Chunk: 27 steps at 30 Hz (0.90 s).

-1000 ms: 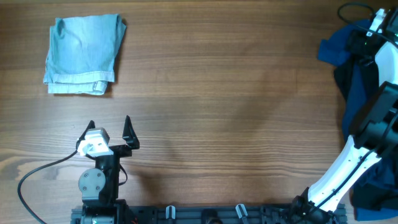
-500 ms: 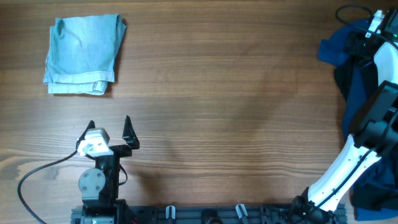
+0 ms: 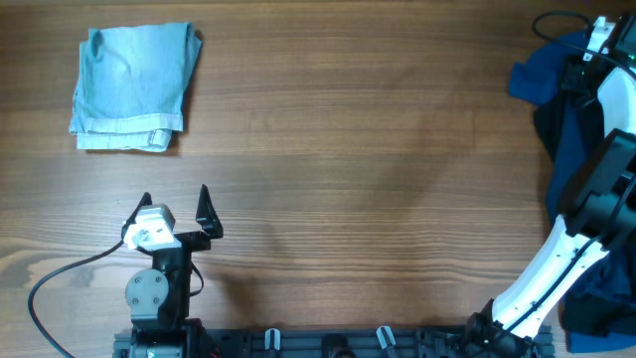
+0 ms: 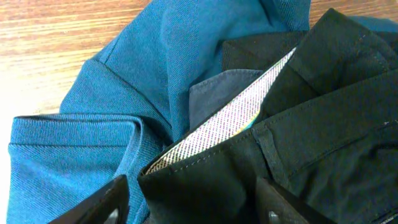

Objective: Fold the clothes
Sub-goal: 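Reach the right gripper into the dark clothing pile and grasp the black trousers, then lift the black trousers with the right gripper and drag them to table center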

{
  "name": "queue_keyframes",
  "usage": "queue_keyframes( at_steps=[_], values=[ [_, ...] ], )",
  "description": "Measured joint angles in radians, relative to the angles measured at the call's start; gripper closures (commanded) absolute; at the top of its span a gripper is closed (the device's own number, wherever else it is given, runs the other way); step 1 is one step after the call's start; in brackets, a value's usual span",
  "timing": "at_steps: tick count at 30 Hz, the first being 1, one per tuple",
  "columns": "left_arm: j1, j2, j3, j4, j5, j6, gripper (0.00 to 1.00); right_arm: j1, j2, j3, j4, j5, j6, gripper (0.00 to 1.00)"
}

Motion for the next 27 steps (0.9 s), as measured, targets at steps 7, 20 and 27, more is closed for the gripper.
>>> queue_keyframes(
  at_steps=[7,20,27],
  values=[
    [0.0,0.0,0.0,0.0,0.0,0.0,0.0,0.0,0.0,0.0,0.015,0.021,-0.002,0.31],
    [0.0,0.0,0.0,0.0,0.0,0.0,0.0,0.0,0.0,-0.016,0.071,0.037,-0.018,0.22],
    [0.0,0.0,0.0,0.0,0.0,0.0,0.0,0.0,0.001,-0.066,0.097,0.048,-0.025,0.32]
  ],
)
